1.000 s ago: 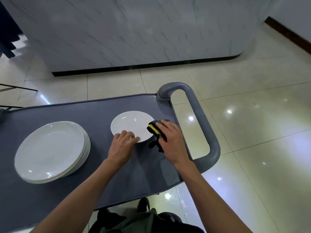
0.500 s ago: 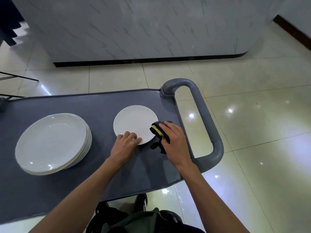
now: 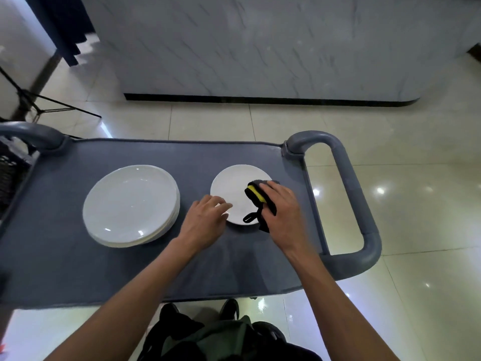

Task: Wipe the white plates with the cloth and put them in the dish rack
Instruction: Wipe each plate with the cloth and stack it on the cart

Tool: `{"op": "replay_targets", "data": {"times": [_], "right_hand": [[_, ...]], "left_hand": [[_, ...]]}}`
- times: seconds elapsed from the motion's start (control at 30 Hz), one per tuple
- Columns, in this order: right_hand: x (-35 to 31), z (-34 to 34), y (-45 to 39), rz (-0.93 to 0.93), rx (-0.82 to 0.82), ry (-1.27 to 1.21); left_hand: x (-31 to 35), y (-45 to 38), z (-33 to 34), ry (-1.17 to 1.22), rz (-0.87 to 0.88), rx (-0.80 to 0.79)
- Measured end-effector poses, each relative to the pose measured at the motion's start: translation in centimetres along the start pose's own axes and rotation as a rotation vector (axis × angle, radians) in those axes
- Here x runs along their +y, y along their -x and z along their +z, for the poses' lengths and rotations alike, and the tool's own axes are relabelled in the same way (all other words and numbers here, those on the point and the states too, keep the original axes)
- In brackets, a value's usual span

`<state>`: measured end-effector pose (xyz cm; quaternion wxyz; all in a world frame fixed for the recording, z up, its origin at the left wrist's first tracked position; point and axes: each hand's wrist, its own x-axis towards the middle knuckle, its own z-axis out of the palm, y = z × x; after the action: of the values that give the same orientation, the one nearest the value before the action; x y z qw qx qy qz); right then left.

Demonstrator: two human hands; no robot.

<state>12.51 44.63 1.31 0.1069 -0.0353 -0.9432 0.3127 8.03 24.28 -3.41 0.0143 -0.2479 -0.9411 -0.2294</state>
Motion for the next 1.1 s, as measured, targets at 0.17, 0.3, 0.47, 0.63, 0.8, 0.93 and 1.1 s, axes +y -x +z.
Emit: {"op": "replay_targets", "data": {"times": [0.17,0.3,0.47,0.63,0.8,0.93,1.1], "right_hand": [[-4.0,2.4,-1.8,-0.084,0.008,-0.059],[-7.7,4.8,-2.4,-0.126,-0.049,-0.080],[-12.9,7.9,-2.9,-0.204,-0.116,-0.116],[-17.7,11.0,-3.1,-0.253,-0.195,-0.165],[-20.8,13.4,-3.7,-0.323,-0.245,-0.170],[-22.2,14.7,-4.1,-0.333,-0.221,-0.148],[-23.5,15.4,-4.2,-0.315,-0.185,-0.168]], "left_hand": [[-2.9,2.1,-5.3,0.047,-0.076,0.231],[-7.6,4.4,-8.6,0.037,-0.260,0.361],[-14.7,7.6,-11.2,0.115,-0.633,0.386],[-18.8,9.3,-12.3,0.186,-0.844,0.268],[-19.9,9.3,-12.2,0.272,-0.893,0.249],[-20.4,9.2,-11.9,0.228,-0.859,0.269],[-21.3,8.6,-12.0,0.367,-0.923,0.260]]}}
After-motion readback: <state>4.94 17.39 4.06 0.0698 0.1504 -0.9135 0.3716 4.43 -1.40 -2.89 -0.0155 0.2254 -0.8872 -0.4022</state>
